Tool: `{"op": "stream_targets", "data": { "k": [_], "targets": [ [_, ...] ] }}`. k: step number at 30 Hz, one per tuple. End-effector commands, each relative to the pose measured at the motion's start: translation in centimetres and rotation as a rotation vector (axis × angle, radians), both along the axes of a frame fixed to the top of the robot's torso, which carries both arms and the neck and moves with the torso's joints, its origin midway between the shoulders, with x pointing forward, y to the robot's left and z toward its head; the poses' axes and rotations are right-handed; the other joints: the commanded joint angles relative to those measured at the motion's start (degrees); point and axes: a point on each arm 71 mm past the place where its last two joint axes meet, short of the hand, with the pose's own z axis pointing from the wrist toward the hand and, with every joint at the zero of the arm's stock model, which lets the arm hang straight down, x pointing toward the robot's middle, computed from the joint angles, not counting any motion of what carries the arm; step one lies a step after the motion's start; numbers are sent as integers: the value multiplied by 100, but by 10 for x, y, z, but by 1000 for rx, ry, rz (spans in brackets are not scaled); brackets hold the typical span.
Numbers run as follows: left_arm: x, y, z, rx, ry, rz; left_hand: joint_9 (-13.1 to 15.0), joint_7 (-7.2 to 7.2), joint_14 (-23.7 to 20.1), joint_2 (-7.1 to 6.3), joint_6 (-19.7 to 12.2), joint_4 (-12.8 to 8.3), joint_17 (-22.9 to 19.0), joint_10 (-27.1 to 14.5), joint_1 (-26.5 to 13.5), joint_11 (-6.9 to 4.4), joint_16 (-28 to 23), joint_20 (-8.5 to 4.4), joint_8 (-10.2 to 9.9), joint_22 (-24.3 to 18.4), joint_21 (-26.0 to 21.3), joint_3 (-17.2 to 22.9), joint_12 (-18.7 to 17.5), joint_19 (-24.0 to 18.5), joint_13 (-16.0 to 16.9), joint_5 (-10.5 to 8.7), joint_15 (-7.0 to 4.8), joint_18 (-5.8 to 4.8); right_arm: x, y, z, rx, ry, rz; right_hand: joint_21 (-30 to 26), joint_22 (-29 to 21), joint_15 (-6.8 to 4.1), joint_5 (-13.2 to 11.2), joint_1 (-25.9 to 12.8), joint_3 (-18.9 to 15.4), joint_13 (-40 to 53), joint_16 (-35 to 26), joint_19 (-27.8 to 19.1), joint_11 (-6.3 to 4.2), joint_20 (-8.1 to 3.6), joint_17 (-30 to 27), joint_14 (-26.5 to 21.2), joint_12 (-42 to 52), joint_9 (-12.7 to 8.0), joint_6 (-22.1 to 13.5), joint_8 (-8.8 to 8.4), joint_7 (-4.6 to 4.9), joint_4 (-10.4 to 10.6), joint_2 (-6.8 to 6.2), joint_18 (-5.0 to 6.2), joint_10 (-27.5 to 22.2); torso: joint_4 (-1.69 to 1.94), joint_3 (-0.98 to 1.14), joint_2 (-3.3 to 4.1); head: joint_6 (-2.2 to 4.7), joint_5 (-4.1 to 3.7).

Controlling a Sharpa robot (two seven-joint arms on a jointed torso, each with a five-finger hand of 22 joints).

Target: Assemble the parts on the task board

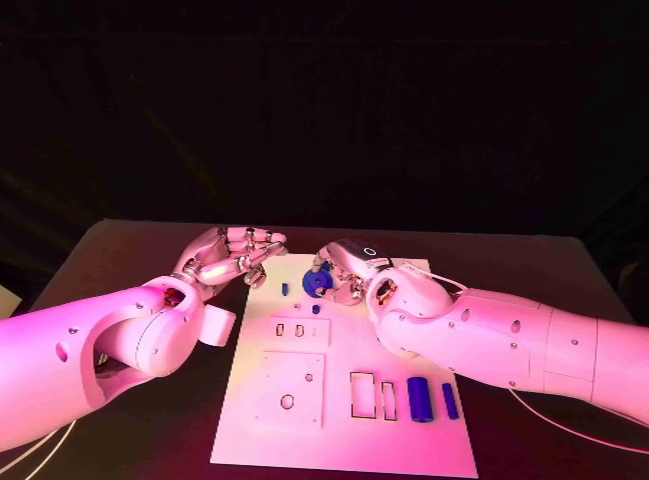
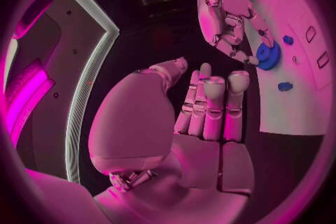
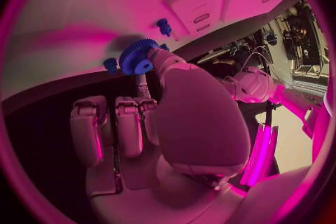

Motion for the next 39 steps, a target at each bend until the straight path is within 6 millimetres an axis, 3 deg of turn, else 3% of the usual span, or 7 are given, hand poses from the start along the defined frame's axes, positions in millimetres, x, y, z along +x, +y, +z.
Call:
{"op": "stream_targets", "data": {
  "k": [1, 18, 27, 31, 35, 37, 39],
  "targets": [
    [-1, -3, 1, -10, -2, -21, 5, 18, 35, 54, -39, -32, -5, -32, -8, -9, 20, 10, -26, 5, 37, 13, 20, 16, 5, -22, -8, -107, 3, 1, -3, -38, -10, 4, 25, 1506, -21, -24, -30, 26, 1508, 31, 599, -22, -18, 1507, 587, 21, 62, 223, 87, -147, -2, 14, -38, 607, -6, 3, -2, -8, 15],
    [0, -3, 1, -9, 1, -23, 9, 20, 31, 54, -44, -34, -13, -39, -14, -7, 28, 12, -26, 12, 46, 14, 23, 11, 9, -23, -6, -107, 9, 3, -4, -56, -61, -9, 25, 1506, -15, -33, -55, 50, 1508, 31, 599, -13, -13, 1507, 587, 21, 58, 201, 72, -137, -14, -11, -38, 607, -18, 8, -8, -6, 47],
    [-1, -3, 1, -9, 2, -24, 9, 20, 31, 54, -44, -34, -13, -39, -14, -7, 28, 12, -26, 12, 46, 14, 23, 11, 9, -23, -6, -107, 10, 4, -6, -75, -33, -4, 25, 1506, 58, -145, -327, 46, 1508, 31, 599, 71, 46, 1507, 587, 21, 8, 7, -73, -41, 14, -193, -38, 607, -26, 8, -5, -5, 46],
    [0, -3, 1, -9, 2, -23, 11, 21, 28, 55, -49, -36, -17, -47, -18, -5, 35, 13, -28, 11, 49, 15, 23, 3, 11, -23, -5, -106, 11, 4, -8, -78, -8, -6, 25, 1506, 136, -192, -642, -253, 1432, 31, 599, 154, 117, 1507, 587, -59, -46, -259, -246, 47, 148, -282, -38, 534, -23, 11, -7, -4, 52],
    [0, -3, 1, -9, 2, -23, 11, 21, 28, 55, -49, -36, -17, -47, -18, -5, 35, 13, -28, 11, 49, 15, 23, 3, 11, -23, -5, -106, 11, 2, -10, -77, 19, -9, 25, 1506, 207, -257, -963, -752, 1309, 31, 599, 234, 199, 1507, 587, -197, -110, -501, -429, 133, 191, -153, -38, 408, -21, 9, -9, -3, 51],
    [0, -2, 1, -9, 1, -22, 11, 21, 28, 55, -49, -36, -17, -47, -18, -5, 35, 13, -28, 11, 49, 15, 23, 3, 11, -23, -5, -106, 11, 1, -11, -79, 36, -9, 25, 1506, 232, -195, -1292, -1074, 1328, 31, 599, 248, 222, 1507, 587, -178, -125, -488, -465, 147, 224, 20, -38, 427, -24, 11, -7, -8, 59],
    [0, -2, 1, -9, -1, -20, 12, 23, 26, 55, -53, -35, -21, -52, -22, -3, 37, 14, -29, 17, 54, 15, 23, 4, 11, -23, -4, -107, 12, 0, -12, -81, 48, -9, 25, 1506, 226, -188, -1475, -1153, 1354, 31, 599, 240, 223, 1507, 587, -149, -120, -412, -445, 127, 228, 143, -38, 454, -25, 11, -5, -15, 68]
  ]
}}
